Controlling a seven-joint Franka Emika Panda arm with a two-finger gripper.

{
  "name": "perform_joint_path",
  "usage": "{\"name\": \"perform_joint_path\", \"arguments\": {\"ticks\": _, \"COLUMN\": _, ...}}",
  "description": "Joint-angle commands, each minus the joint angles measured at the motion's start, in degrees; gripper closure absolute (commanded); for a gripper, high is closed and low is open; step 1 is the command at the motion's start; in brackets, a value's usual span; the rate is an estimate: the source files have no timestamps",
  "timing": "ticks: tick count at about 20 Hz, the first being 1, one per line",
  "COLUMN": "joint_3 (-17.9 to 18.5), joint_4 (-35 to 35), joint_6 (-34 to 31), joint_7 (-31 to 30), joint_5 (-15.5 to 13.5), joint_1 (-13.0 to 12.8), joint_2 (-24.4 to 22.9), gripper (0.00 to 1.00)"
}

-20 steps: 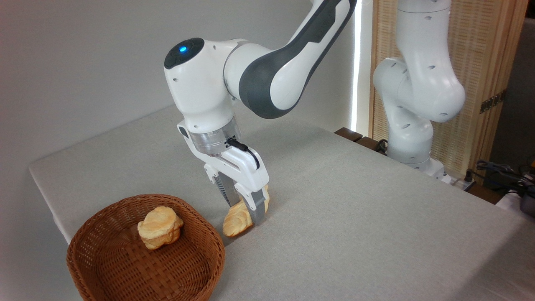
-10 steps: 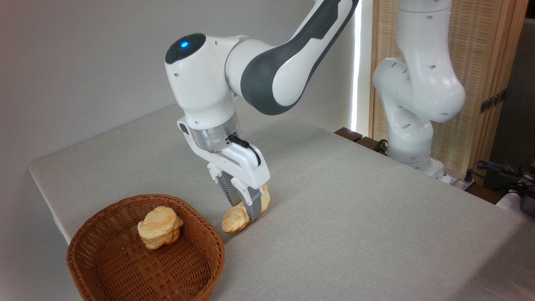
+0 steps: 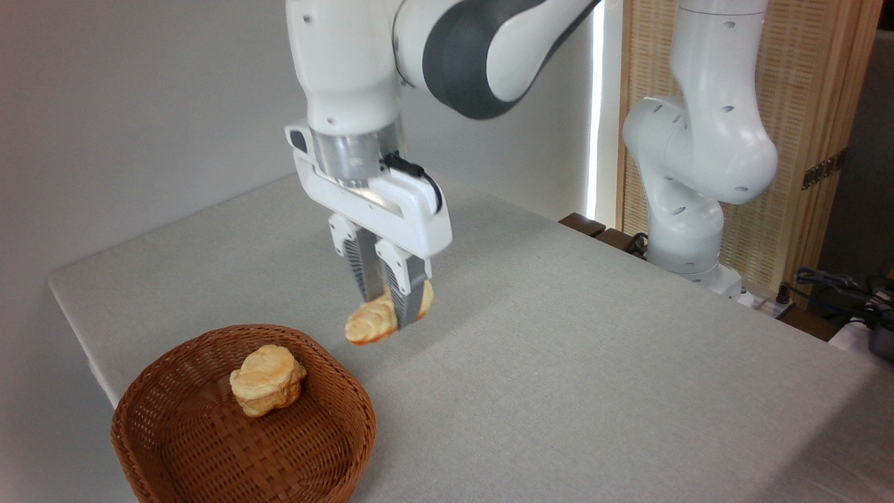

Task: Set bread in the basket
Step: 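Lift the bread loaf and carry it over the woven basket, then lower the loaf into the basket and open the gripper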

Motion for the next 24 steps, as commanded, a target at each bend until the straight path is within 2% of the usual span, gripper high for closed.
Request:
{"name": "perform_joint_path", "arguments": {"ticks": 1, "joint_3": 0.2, "joint_4": 4.0, "joint_6": 5.9, "joint_7": 0.5, "joint_5": -1.3, "joint_1": -0.3, "joint_2": 1.6, "gripper": 0.44}}
{"name": "perform_joint_path", "arguments": {"ticks": 6, "joint_3": 0.1, "joint_4": 5.6, "joint_6": 18.1, "joint_7": 0.2, "joint_5": -2.4, "joint_1": -0.3, "joint_2": 4.7, "gripper": 0.43}}
{"name": "perform_joint_path", "arguments": {"ticks": 7, "joint_3": 0.1, "joint_4": 5.6, "joint_6": 20.7, "joint_7": 0.2, "joint_5": -2.7, "joint_1": -0.3, "joint_2": 5.6, "gripper": 0.36}}
{"name": "perform_joint_path", "arguments": {"ticks": 9, "joint_3": 0.1, "joint_4": 5.5, "joint_6": 25.6, "joint_7": 0.0, "joint_5": -5.4, "joint_1": -0.2, "joint_2": 6.9, "gripper": 0.00}}
{"name": "perform_joint_path", "arguments": {"ticks": 12, "joint_3": 0.1, "joint_4": 5.6, "joint_6": 29.2, "joint_7": 0.0, "joint_5": -11.7, "joint_1": -0.2, "joint_2": 7.3, "gripper": 0.00}}
{"name": "perform_joint_path", "arguments": {"ticks": 13, "joint_3": 0.1, "joint_4": 5.6, "joint_6": 29.9, "joint_7": 0.0, "joint_5": -12.3, "joint_1": -0.2, "joint_2": 7.8, "gripper": 0.00}}
{"name": "perform_joint_path", "arguments": {"ticks": 21, "joint_3": 0.0, "joint_4": 5.4, "joint_6": 30.3, "joint_7": 0.2, "joint_5": -12.3, "joint_1": -0.3, "joint_2": 9.5, "gripper": 0.00}}
{"name": "perform_joint_path", "arguments": {"ticks": 24, "joint_3": 0.0, "joint_4": 5.5, "joint_6": 29.9, "joint_7": -0.1, "joint_5": -12.1, "joint_1": -0.4, "joint_2": 8.7, "gripper": 0.00}}
